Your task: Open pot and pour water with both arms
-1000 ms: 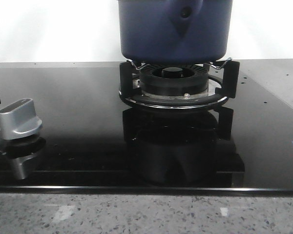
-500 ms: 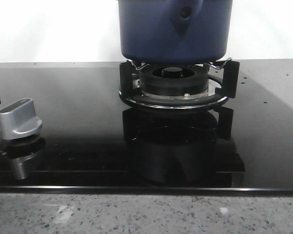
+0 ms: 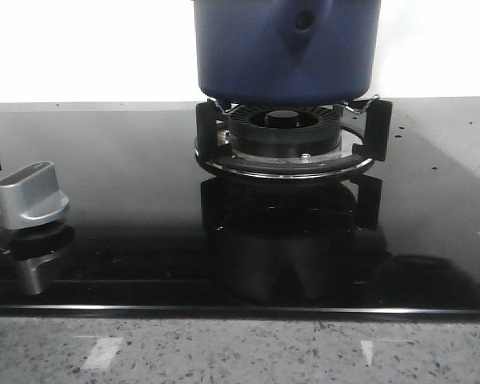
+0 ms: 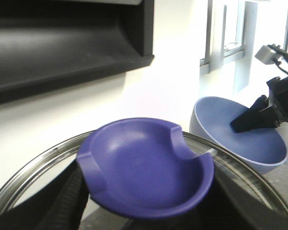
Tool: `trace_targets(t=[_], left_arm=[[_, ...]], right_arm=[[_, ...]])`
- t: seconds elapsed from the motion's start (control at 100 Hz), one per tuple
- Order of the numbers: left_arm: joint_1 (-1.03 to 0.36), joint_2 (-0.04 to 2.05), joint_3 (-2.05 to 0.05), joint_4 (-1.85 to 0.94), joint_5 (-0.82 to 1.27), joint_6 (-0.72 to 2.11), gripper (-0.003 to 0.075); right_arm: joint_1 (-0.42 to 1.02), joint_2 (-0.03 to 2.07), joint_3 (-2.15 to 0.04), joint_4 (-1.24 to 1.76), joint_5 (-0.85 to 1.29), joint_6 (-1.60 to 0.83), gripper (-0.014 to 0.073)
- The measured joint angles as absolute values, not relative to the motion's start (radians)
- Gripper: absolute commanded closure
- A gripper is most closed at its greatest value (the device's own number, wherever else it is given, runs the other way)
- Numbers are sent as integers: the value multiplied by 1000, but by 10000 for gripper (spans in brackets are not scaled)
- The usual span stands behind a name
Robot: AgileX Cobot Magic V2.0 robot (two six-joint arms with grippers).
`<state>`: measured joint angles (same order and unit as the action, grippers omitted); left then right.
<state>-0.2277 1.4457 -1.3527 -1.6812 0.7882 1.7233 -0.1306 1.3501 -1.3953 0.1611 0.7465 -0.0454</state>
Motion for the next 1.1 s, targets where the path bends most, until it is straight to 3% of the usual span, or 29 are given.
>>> trace_targets(t=[0.22, 0.73, 0.83, 0.99, 1.1], left_arm=[[-295, 1505, -1353, -1702, 776, 1747, 442], [-401, 1512, -1353, -1714, 707, 1804, 442], [-401, 1512, -1353, -1716, 704, 1804, 442], [-401, 1512, -1353, -1716, 704, 1804, 442], [-401, 1512, -1353, -1716, 704, 1804, 442]], right_arm=[[-295, 1432, -1382, 161, 938, -44, 660], [-391, 1529, -1207, 161, 881, -47, 646], [-391, 1529, -1196, 161, 872, -47, 560], [-391, 1529, -1196, 161, 864, -48, 229], [-391, 1529, -1196, 161, 869, -48, 125]])
